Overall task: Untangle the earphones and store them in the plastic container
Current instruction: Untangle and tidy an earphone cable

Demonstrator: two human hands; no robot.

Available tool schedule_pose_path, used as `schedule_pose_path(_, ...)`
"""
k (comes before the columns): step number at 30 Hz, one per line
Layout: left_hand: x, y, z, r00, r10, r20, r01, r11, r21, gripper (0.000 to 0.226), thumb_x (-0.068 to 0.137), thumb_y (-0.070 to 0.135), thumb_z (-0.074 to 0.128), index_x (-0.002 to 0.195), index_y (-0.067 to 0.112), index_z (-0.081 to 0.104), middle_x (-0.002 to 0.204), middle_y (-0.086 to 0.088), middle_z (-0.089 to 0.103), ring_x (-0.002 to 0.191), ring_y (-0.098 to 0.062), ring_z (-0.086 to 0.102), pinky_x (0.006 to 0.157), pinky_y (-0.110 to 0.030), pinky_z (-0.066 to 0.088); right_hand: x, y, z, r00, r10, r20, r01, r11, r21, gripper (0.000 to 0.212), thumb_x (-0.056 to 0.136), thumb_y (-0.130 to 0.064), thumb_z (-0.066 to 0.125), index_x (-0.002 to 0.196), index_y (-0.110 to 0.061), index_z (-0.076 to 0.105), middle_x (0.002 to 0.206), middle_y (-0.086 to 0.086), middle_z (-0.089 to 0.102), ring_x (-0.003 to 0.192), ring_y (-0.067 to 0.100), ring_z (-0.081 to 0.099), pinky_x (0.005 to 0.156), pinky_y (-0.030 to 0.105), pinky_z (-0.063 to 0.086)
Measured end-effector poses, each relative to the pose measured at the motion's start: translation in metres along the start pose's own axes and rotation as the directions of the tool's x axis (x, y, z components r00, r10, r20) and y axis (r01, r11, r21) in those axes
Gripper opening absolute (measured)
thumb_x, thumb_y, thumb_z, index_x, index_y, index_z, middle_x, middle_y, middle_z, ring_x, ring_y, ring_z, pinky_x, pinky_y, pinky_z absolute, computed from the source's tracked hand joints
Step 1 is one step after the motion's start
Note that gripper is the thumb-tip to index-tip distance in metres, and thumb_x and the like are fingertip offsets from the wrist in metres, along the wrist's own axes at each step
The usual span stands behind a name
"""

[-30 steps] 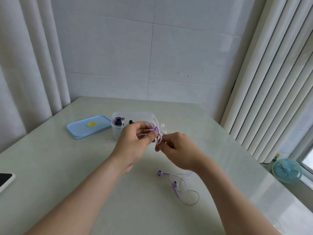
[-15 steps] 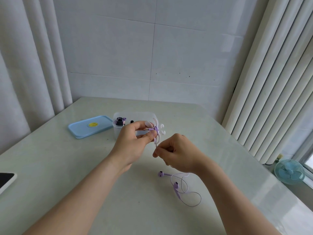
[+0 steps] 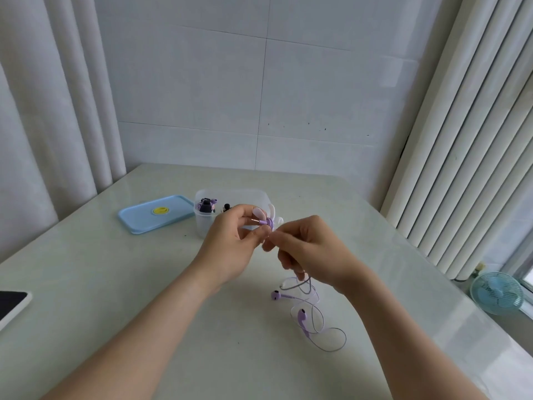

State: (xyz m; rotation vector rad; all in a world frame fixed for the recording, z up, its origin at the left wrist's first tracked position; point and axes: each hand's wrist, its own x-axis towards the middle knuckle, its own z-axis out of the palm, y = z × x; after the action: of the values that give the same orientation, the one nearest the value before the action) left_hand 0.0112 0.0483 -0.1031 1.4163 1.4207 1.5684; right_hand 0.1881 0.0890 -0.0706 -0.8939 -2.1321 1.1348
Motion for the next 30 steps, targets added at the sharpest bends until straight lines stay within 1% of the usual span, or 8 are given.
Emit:
schedule_pose_path(2, 0.000, 0.001, -0.002, 0.998, -0.001, 0.068, 0.001, 1.000, -0.007, 0.011, 0.100, 0.008, 0.071, 0.109, 0.010, 0.066, 0.105, -0.010, 0.077, 0.077, -0.016, 0.068, 0.069, -0.015, 0.050, 0.001, 0.001, -0.001, 0.995, -0.001, -0.097, 0.005, 0.999, 0.034, 0.033, 0.101, -0.016, 0.055, 0.079, -0.013, 0.079, 0.058, 0.006, 0.052, 0.053, 0.022, 0.040, 0.050, 0.036, 0.038)
schedule_pose_path(4, 0.000, -0.001, -0.003, 0.992, 0.014, 0.123, -0.019, 0.999, 0.042, 0.010, 0.099, 0.006, 0.071, 0.106, 0.011, 0.066, 0.101, -0.008, 0.078, 0.080, -0.027, 0.068, 0.073, -0.027, 0.056, 0.004, 0.003, -0.002, 0.989, 0.022, -0.149, -0.009, 0.996, 0.088, 0.031, 0.101, -0.013, 0.053, 0.079, -0.009, 0.075, 0.057, 0.004, 0.046, 0.054, 0.022, 0.035, 0.052, 0.038, 0.031)
schedule_pose_path(7, -0.003, -0.002, 0.001, 0.980, 0.007, 0.197, -0.024, 0.996, 0.086, 0.015, 0.098, 0.005, 0.071, 0.109, 0.015, 0.068, 0.102, -0.003, 0.078, 0.095, -0.035, 0.072, 0.092, -0.042, 0.058, 0.005, 0.005, -0.003, 0.983, 0.038, -0.182, -0.020, 0.995, 0.100, 0.029, 0.101, -0.012, 0.050, 0.085, -0.006, 0.073, 0.053, -0.003, 0.047, 0.049, 0.017, 0.036, 0.050, 0.032, 0.032)
schedule_pose_path(12, -0.008, 0.000, 0.003, 0.972, 0.010, 0.235, -0.019, 0.999, 0.038, 0.022, 0.092, 0.016, 0.081, 0.110, 0.020, 0.067, 0.106, 0.000, 0.076, 0.087, -0.015, 0.071, 0.087, -0.033, 0.058, 0.003, 0.003, -0.002, 0.989, 0.043, -0.144, -0.032, 0.996, 0.079, 0.029, 0.104, -0.011, 0.047, 0.089, -0.004, 0.071, 0.054, -0.004, 0.050, 0.047, 0.015, 0.039, 0.047, 0.028, 0.037)
schedule_pose_path(16, -0.006, -0.001, 0.002, 0.981, 0.004, 0.196, -0.011, 0.999, 0.034, 0.018, 0.093, 0.013, 0.080, 0.107, 0.017, 0.069, 0.101, 0.000, 0.079, 0.093, -0.023, 0.074, 0.088, -0.032, 0.059, 0.002, 0.000, -0.002, 0.991, 0.040, -0.129, -0.025, 0.993, 0.118, 0.029, 0.103, -0.011, 0.049, 0.086, -0.005, 0.072, 0.052, -0.006, 0.046, 0.046, 0.015, 0.038, 0.047, 0.028, 0.036)
schedule_pose_path(20, -0.004, -0.002, 0.000, 0.979, -0.004, 0.204, 0.001, 1.000, 0.014, 0.019, 0.092, 0.003, 0.078, 0.105, 0.013, 0.067, 0.100, -0.003, 0.079, 0.091, -0.014, 0.073, 0.086, -0.027, 0.057, 0.002, 0.000, -0.009, 0.975, 0.066, -0.211, -0.030, 0.985, 0.173, 0.023, 0.096, -0.011, 0.061, 0.081, -0.002, 0.076, 0.052, -0.003, 0.043, 0.047, 0.015, 0.038, 0.049, 0.028, 0.037)
schedule_pose_path(25, -0.005, 0.001, 0.001, 0.958, -0.006, 0.286, 0.026, 0.998, -0.064, 0.025, 0.093, 0.000, 0.075, 0.114, 0.010, 0.066, 0.106, -0.003, 0.080, 0.099, -0.014, 0.074, 0.088, -0.023, 0.055, 0.005, 0.003, -0.018, 0.929, 0.120, -0.350, -0.009, 0.953, 0.303, 0.021, 0.091, -0.012, 0.074, 0.072, -0.004, 0.073, 0.053, 0.001, 0.048, 0.052, 0.020, 0.049, 0.057, 0.034, 0.050)
schedule_pose_path(30, -0.006, 0.004, 0.000, 0.950, 0.020, 0.312, 0.025, 0.990, -0.136, 0.028, 0.092, -0.001, 0.076, 0.117, 0.006, 0.068, 0.108, -0.009, 0.080, 0.102, -0.020, 0.075, 0.090, -0.026, 0.057, 0.008, 0.015, -0.021, 0.904, 0.112, -0.413, -0.039, 0.983, 0.181, 0.026, 0.092, -0.032, 0.080, 0.081, -0.008, 0.077, 0.062, -0.001, 0.053, 0.057, 0.013, 0.046, 0.052, 0.020, 0.040)
